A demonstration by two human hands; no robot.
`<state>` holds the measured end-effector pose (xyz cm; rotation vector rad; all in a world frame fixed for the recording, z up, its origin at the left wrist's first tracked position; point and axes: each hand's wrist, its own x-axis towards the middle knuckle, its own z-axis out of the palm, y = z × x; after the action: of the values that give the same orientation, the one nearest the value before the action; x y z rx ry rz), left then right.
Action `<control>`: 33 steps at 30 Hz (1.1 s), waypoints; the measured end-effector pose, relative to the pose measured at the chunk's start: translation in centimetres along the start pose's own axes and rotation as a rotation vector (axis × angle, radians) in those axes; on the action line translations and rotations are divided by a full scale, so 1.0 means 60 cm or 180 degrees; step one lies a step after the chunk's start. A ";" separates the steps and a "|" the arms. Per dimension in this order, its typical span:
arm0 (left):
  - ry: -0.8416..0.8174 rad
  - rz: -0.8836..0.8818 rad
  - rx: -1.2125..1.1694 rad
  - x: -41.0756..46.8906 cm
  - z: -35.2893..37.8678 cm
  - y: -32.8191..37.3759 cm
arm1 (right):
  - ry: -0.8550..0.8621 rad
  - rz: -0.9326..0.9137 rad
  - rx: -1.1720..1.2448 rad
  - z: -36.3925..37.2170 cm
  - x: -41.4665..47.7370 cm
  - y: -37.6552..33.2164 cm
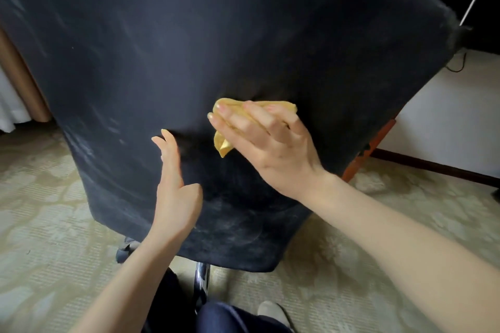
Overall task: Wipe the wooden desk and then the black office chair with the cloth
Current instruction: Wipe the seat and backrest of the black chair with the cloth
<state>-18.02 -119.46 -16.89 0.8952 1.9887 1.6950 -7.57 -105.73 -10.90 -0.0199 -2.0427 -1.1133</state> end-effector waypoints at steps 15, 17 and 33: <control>0.0093 0.0059 0.0068 0.005 0.009 0.001 | -0.1650 -0.1721 0.0555 0.013 -0.209 -0.057; 0.0067 -0.0020 0.0074 0.006 0.010 0.001 | -0.1497 -0.1628 0.0559 -0.005 -0.208 -0.017; 0.0014 -0.0061 0.0320 0.006 -0.013 -0.002 | 0.0166 -0.0138 0.0071 -0.053 0.032 0.068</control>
<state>-18.79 -119.79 -16.79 0.9037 2.0949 1.6001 -5.40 -106.14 -5.81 0.0642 -2.0173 -1.1062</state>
